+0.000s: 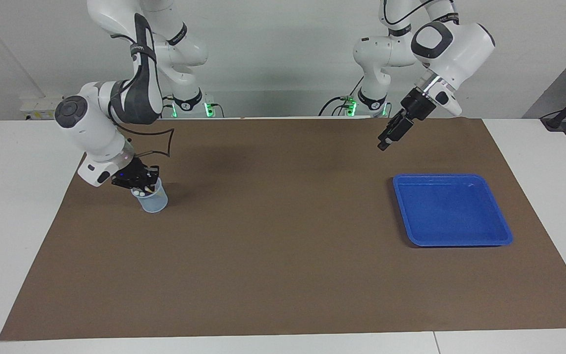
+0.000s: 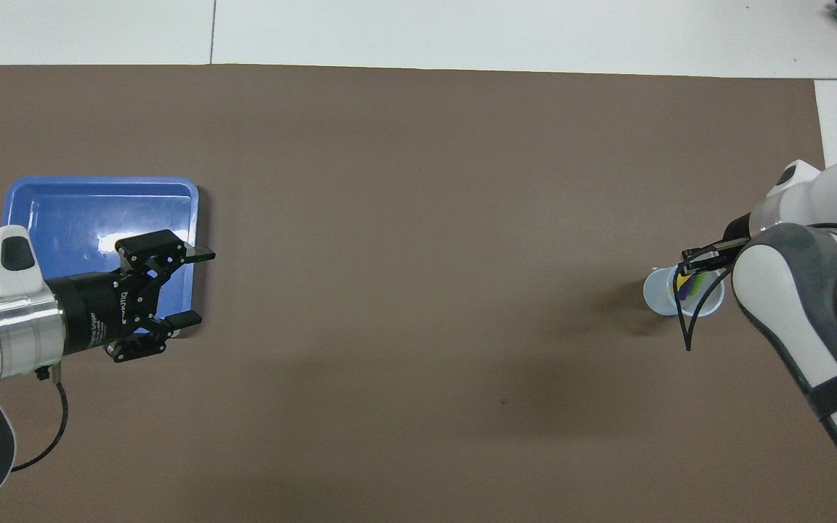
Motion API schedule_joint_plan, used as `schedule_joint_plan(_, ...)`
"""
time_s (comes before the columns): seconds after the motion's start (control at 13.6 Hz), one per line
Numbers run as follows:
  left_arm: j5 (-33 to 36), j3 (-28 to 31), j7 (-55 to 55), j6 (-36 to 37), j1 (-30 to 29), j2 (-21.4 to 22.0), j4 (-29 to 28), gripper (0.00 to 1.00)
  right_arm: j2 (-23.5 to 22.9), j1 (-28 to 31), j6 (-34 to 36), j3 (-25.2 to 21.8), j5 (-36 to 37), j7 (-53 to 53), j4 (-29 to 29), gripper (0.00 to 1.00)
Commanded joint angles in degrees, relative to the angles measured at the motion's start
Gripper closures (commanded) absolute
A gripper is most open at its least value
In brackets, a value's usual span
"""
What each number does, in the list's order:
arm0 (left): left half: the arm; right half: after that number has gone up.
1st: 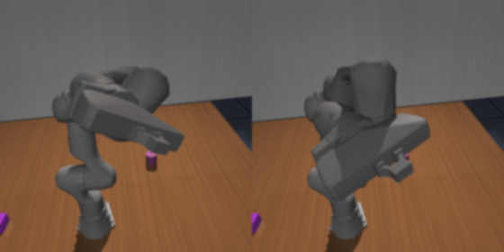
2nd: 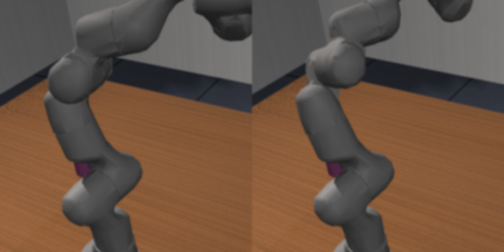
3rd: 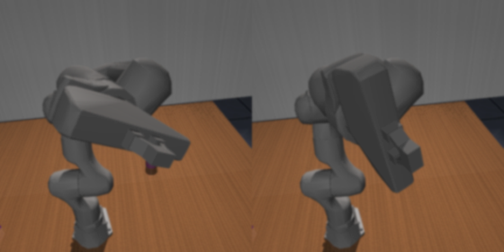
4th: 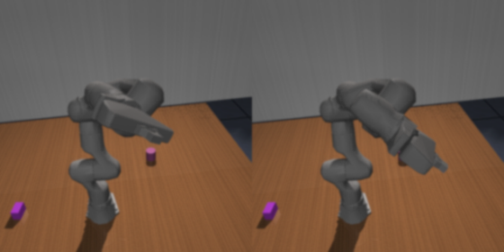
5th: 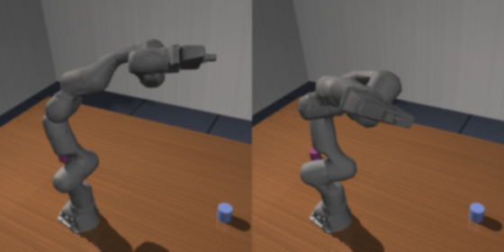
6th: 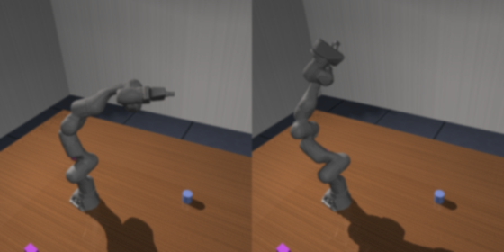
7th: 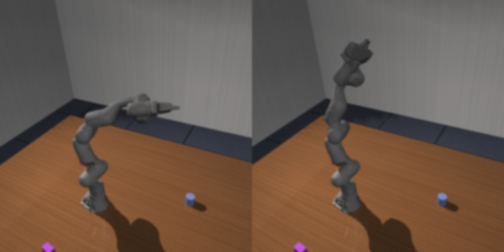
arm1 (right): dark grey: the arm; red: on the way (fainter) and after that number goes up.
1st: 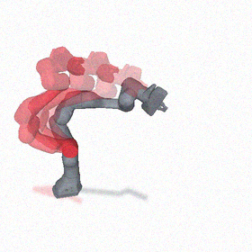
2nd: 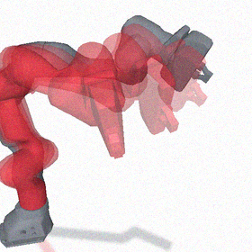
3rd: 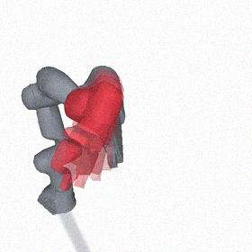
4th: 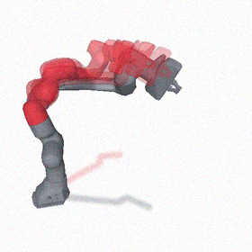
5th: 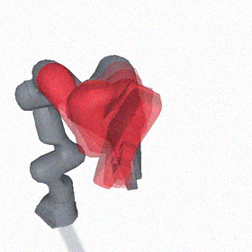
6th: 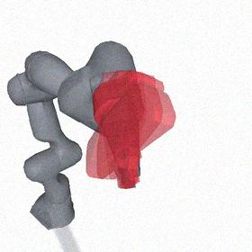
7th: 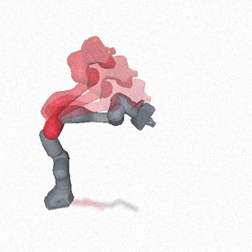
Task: Right arm passes pens to left for tray arrangement
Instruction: 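Pull the yellow pen from the cup with the right gripper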
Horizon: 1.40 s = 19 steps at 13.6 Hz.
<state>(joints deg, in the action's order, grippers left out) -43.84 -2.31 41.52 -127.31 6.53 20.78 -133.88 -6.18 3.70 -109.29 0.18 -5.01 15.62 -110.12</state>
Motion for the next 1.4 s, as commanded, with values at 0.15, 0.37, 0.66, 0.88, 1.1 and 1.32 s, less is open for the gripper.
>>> schedule_joint_plan(0.15,0.2,-0.4,-0.4,0.4,-0.5,1.2,-0.6,0.0,4.2,-1.5,12.0,1.4,2.7,1.3,8.5,1.0)
schedule_joint_plan(0.37,4.6,-0.5,0.7,0.7,0.1,0.8,-0.1,0.0,4.8,-4.8,18.0,1.6,4.1,1.3,15.3,1.0)
schedule_joint_plan(0.66,5.1,-2.4,9.3,0.7,0.5,0.9,-0.3,0.02,4.9,-8.6,20.3,1.8,1.8,-2.2,18.6,1.0)
schedule_joint_plan(0.88,4.9,-3.7,11.6,0.9,1.0,0.8,0.5,0.01,5.0,-9.1,19.0,5.2,-4.7,-13.4,18.7,1.0)
schedule_joint_plan(1.1,0.6,-4.4,18.4,-0.3,3.6,0.8,0.6,0.03,5.0,-9.2,14.0,6.7,-13.7,-23.8,17.8,1.0)
schedule_joint_plan(1.32,-3.7,-4.5,27.3,-3.2,5.3,0.7,0.6,0.05,5.0,-13.9,7.1,7.7,-18.2,-37.2,16.9,1.0)
